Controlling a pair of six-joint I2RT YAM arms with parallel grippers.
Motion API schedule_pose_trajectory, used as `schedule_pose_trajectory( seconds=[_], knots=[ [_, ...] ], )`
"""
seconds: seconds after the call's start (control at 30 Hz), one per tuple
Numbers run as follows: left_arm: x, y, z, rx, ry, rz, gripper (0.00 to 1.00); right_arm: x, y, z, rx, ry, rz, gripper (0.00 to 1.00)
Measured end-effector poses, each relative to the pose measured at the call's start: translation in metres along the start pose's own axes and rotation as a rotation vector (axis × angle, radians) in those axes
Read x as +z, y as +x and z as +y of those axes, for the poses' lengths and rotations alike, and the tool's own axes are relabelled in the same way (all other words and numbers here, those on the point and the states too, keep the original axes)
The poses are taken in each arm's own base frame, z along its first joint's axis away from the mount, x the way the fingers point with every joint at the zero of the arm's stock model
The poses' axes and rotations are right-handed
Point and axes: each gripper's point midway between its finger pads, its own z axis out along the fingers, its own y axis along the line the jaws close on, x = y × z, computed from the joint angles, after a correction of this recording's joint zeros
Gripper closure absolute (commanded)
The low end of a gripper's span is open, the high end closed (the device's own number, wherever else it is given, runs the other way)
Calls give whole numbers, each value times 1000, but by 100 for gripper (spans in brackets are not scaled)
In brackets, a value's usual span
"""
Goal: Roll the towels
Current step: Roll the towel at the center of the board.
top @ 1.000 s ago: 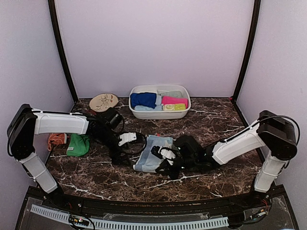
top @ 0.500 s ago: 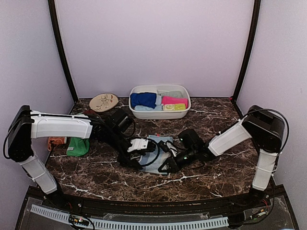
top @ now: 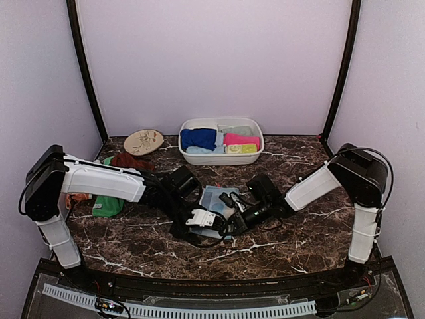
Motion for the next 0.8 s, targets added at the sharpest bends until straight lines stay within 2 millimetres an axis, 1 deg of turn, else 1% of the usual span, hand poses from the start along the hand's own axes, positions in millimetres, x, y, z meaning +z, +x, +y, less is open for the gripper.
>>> schedule_pose_trajectory(
  seconds=[0.2,0.33,0.4,0.47,0.5,0.63,0.73,0.8],
  knots=[
    [8,8,14,11,-66,38,38,-1,1,0,9,-5,5,100],
    [12,12,16,11,-68,55,39,-2,1,-1,21,-10,9,100],
    [17,16,14,7,-60,68,42,-2,1,-1,25,-11,12,99],
    [23,21,13,5,-47,83,51,-3,1,-1,32,-12,14,94],
    [26,22,14,10,-45,87,58,-3,1,-1,36,-14,17,93],
    [28,21,22,21,-68,95,80,-3,2,2,56,-27,27,87],
    [28,20,29,28,-84,102,100,-4,2,4,74,-38,31,78],
    [28,21,33,28,-87,110,100,-5,1,6,82,-47,32,74]
  ],
)
